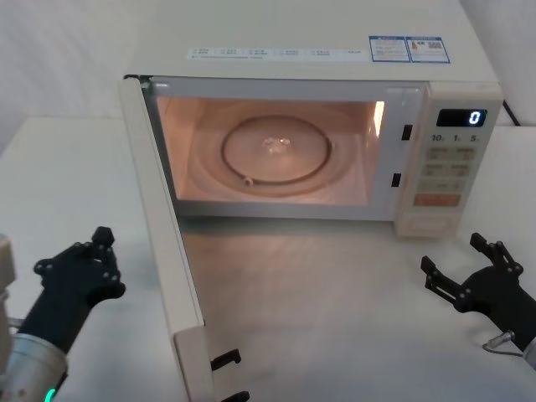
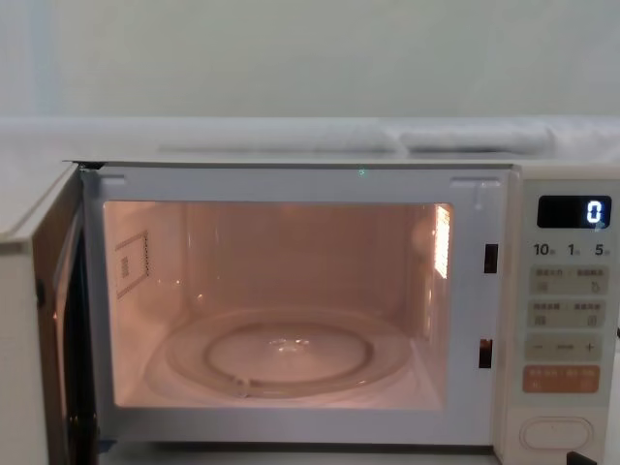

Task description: Press the button to open the microwave door with one hand; close the microwave door with the other hand.

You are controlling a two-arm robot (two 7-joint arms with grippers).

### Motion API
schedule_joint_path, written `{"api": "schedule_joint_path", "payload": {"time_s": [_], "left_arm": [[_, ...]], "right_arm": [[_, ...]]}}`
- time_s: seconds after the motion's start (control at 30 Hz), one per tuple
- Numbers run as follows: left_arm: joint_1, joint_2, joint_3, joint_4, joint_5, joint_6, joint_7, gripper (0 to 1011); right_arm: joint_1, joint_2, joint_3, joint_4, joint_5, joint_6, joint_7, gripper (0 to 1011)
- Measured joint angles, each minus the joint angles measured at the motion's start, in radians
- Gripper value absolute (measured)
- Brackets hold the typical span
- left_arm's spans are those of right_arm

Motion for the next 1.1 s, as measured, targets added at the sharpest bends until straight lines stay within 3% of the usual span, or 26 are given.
{"api": "schedule_joint_path", "payload": {"time_s": [0.33,0.5,0.73,1.1], "left_arm": [[0.135,0.051,-0.113,-0.117,-0.090,-0.034,-0.128,0],[0.159,0.093,-0.131,-0.141,-0.131,-0.045,-0.189,0],[0.136,0.144,-0.114,-0.150,-0.171,-0.047,-0.239,0],[0.017,0.176,-0.017,-0.127,-0.214,-0.009,-0.256,0]], "right_arm": [[0.000,0.000,0.000,0.000,0.000,0.000,0.000,1000],[0.000,0.000,0.000,0.000,0.000,0.000,0.000,1000],[0.000,0.000,0.000,0.000,0.000,0.000,0.000,1000],[0.000,0.000,0.000,0.000,0.000,0.000,0.000,1000]]}}
